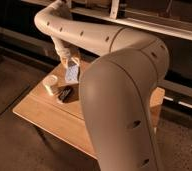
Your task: Place the white sponge in the ceramic cup
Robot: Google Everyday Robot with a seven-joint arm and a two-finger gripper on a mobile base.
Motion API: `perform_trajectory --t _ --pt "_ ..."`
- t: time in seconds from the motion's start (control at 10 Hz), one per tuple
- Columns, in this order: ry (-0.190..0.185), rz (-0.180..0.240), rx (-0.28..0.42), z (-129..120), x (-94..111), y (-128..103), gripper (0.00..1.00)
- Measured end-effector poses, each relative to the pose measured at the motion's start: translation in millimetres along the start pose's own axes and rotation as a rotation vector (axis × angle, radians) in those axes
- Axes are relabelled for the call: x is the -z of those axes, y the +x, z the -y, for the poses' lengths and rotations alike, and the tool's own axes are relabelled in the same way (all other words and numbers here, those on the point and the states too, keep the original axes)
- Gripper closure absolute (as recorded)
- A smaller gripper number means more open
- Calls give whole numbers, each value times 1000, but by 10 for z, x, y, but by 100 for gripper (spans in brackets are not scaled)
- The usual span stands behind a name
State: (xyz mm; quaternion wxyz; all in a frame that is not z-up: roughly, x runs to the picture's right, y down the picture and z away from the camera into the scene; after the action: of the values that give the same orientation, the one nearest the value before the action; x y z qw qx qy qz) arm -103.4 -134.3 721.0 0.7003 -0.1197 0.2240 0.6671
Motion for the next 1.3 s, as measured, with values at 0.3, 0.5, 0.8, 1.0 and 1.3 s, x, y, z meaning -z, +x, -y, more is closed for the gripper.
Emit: perform_trajectory --t 0.3,0.5,0.8,1.0,1.3 --pt "19 -14 51 -106 29 -193 100" --pt "24 -14 79 -266 49 -336 100" --pt "24 -15 118 -532 74 -478 100" --pt "23 -15 122 -562 72 -492 100" --pt "23 -16 121 -554 71 -494 100"
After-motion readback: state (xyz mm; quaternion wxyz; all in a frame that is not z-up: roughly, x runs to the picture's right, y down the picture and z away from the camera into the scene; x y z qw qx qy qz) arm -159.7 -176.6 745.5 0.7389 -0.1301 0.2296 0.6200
